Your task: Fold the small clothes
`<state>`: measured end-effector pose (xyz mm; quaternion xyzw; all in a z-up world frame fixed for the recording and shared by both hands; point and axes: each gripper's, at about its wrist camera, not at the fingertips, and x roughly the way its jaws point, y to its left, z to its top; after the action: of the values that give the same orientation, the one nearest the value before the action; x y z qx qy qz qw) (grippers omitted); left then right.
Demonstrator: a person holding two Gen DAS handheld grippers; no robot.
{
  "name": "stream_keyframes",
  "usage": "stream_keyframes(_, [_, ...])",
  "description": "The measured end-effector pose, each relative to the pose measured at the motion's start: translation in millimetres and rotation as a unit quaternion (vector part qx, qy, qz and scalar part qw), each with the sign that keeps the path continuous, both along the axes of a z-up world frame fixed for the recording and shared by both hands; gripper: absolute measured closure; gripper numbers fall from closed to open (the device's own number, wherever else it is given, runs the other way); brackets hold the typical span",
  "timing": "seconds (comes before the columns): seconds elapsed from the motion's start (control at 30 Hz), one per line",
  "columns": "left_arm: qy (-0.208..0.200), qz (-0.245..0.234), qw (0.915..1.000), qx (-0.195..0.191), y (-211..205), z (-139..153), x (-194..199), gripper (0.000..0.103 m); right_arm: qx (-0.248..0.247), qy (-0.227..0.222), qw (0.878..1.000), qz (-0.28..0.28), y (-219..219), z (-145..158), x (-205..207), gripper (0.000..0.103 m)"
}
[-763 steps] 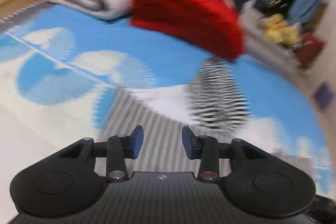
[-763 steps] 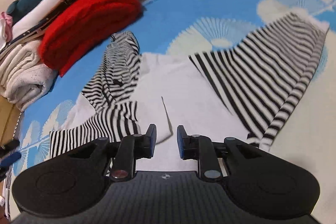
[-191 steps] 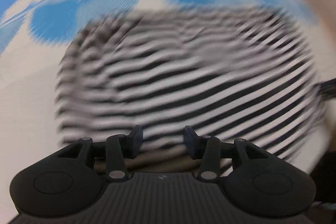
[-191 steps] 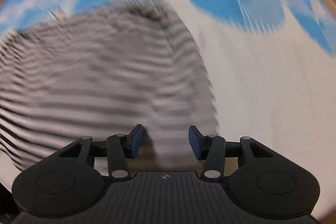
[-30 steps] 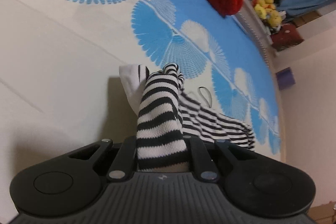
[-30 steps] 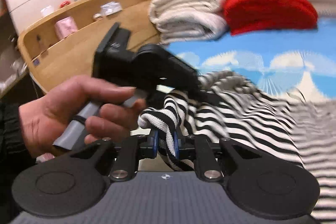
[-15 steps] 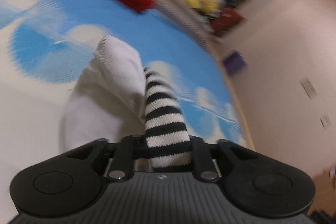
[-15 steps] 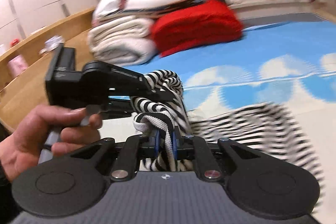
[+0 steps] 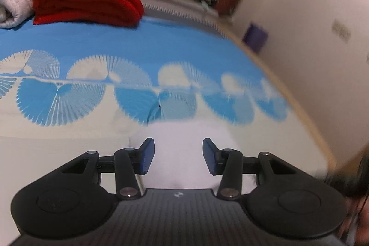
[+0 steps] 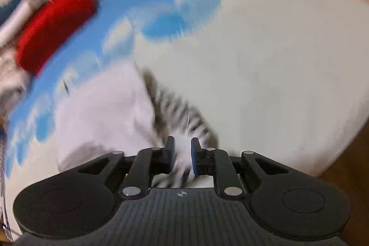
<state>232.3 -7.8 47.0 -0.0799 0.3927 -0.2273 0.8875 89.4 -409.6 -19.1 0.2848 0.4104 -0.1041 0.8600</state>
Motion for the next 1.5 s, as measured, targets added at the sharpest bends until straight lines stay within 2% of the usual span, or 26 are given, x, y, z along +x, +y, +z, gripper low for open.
stream_keyframes(0.03, [0.008,-0.006,0.9999,0.009,-0.1,-3.7,-3.8,0.053,-0.008,-0.019,1.000,0.004,-2.3,7.2,1.1,0.068])
stream_keyframes(0.07, [0.016,-0.010,0.9997,0.016,-1.9,-7.9,-7.6,0.053,-0.017,-0.036,0.999,0.015,-4.1,13.4,4.3,0.054])
stream_keyframes(0.1, [0.025,-0.012,0.9994,0.020,-2.6,-14.2,-12.8,0.053,-0.025,-0.046,0.998,0.032,-5.3,17.5,11.5,0.050])
stream_keyframes(0.2, [0.072,-0.006,0.9970,0.027,-5.2,-35.3,-20.9,0.053,-0.014,-0.044,0.996,0.081,-8.6,11.8,40.9,0.048])
stream_keyframes(0.33, [0.084,-0.013,0.9927,0.086,-16.7,-51.7,-18.3,0.051,0.073,0.015,0.990,0.121,-7.3,-32.9,70.0,0.047])
stream_keyframes(0.37, [0.093,-0.015,0.9913,0.092,-19.0,-57.4,-16.5,0.051,0.080,0.040,0.988,0.124,-3.6,-43.1,78.6,0.047])
stream_keyframes(0.5, [0.133,-0.034,0.9844,0.110,-30.5,-76.0,-12.7,0.051,0.074,0.052,0.986,0.139,12.7,-56.9,97.5,0.048])
stream_keyframes(0.53, [0.137,-0.041,0.9828,0.117,-34.0,-78.9,-13.5,0.051,0.075,0.060,0.984,0.147,17.0,-60.1,102.0,0.049])
stream_keyframes(0.57, [0.140,-0.048,0.9815,0.121,-37.5,-82.2,-13.1,0.051,0.064,0.067,0.984,0.154,24.1,-63.3,104.9,0.058])
stream_keyframes(0.6, [0.143,-0.053,0.9805,0.124,-40.0,-84.1,-13.5,0.051,0.050,0.067,0.984,0.160,29.6,-60.7,106.2,0.085])
stream_keyframes(0.63, [0.142,-0.057,0.9801,0.126,-42.0,-86.0,-13.5,0.051,0.045,0.061,0.983,0.166,31.7,-58.3,106.7,0.099])
stream_keyframes(0.73, [0.139,-0.065,0.9811,0.118,-44.0,-87.0,-16.2,0.051,0.069,-0.011,0.986,0.149,21.9,-28.7,96.0,0.099])
stream_keyframes(0.8, [0.139,-0.076,0.9811,0.111,-47.1,-87.9,-16.7,0.049,0.101,-0.081,0.983,0.131,9.0,-1.0,78.0,0.100])
stream_keyframes(0.87, [0.140,-0.096,0.9781,0.121,-55.9,-91.8,-18.0,0.044,0.113,-0.120,0.979,0.117,2.0,15.4,59.8,0.100])
stream_keyframes(0.9, [0.140,-0.107,0.9746,0.138,-61.8,-96.8,-18.9,0.043,0.103,-0.120,0.981,0.114,-0.4,18.2,54.1,0.100])
stream_keyframes(0.97, [0.153,-0.125,0.9638,0.179,-75.1,-112.1,-19.7,0.040,0.051,-0.071,0.990,0.112,4.3,7.2,56.8,0.100])
stream_keyframes(1.0, [0.161,-0.131,0.9583,0.197,-80.0,-119.4,-20.0,0.038,0.029,-0.016,0.993,0.113,6.9,-9.6,66.2,0.100])
stream_keyframes(1.07, [0.171,-0.141,0.9454,0.239,-86.4,-133.2,-25.1,0.035,0.012,0.070,0.991,0.110,8.2,-41.1,78.0,0.102])
stream_keyframes(1.13, [0.168,-0.147,0.9405,0.256,-87.0,-136.4,-28.4,0.034,-0.049,0.119,0.985,0.118,13.8,-54.7,81.9,0.102])
stream_keyframes(1.17, [0.170,-0.145,0.9415,0.252,-84.4,-135.4,-27.9,0.033,-0.065,0.128,0.981,0.129,16.3,-55.3,82.8,0.101])
stream_keyframes(1.23, [0.173,-0.141,0.9466,0.233,-77.0,-130.5,-25.0,0.033,-0.053,0.093,0.988,0.113,12.4,-42.1,79.1,0.098])
stream_keyframes(1.3, [0.166,-0.131,0.9546,0.210,-68.0,-122.6,-20.6,0.033,-0.048,0.000,0.992,0.116,13.5,-12.6,68.3,0.098])
stream_keyframes(1.37, [0.159,-0.113,0.9653,0.174,-55.7,-112.4,-14.9,0.033,-0.049,-0.065,0.984,0.156,23.6,6.0,58.4,0.098])
stream_keyframes(1.43, [0.144,-0.083,0.9756,0.143,-46.7,-100.8,-6.6,0.033,-0.013,-0.062,0.972,0.226,39.1,1.5,60.5,0.093])
stream_keyframes(1.47, [0.134,-0.071,0.9797,0.131,-42.7,-96.5,-3.3,0.033,-0.004,-0.035,0.965,0.260,48.3,-8.1,64.0,0.092])
stream_keyframes(1.5, [0.126,-0.057,0.9830,0.120,-39.4,-93.0,0.4,0.033,-0.025,0.001,0.956,0.291,60.5,-20.2,67.2,0.092])
